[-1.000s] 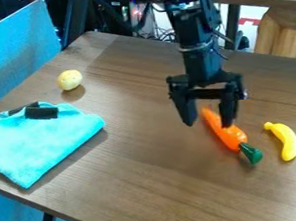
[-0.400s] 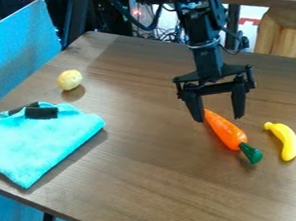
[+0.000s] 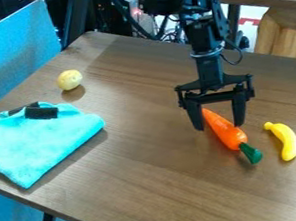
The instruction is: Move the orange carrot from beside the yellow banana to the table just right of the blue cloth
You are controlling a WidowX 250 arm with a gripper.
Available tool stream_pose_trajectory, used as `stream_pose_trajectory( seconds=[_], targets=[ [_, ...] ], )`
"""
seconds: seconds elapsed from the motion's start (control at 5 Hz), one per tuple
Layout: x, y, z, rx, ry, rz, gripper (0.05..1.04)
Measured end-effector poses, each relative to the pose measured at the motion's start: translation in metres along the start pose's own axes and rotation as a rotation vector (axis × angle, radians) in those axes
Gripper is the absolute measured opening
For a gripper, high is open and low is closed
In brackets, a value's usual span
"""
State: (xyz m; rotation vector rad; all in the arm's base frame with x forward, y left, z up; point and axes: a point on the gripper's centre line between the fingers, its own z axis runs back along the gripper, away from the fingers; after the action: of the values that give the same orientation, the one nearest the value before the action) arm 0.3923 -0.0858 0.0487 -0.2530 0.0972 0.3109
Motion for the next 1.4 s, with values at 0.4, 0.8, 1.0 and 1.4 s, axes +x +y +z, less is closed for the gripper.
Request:
stream_pose_trajectory(
  seconds=[0.4, 0.8, 1.0, 1.4],
  targets=[
    [0.002, 0.004, -0.011, 0.023, 0.012, 0.075, 1.000],
    [0.009, 0.007, -0.018, 0.052, 0.001, 0.110, 0.961],
    [0.011, 0.009, -0.019, 0.084, 0.000, 0.117, 0.678],
    [-0.004, 0.013, -0.016, 0.094, 0.022, 0.068, 0.486]
  ],
)
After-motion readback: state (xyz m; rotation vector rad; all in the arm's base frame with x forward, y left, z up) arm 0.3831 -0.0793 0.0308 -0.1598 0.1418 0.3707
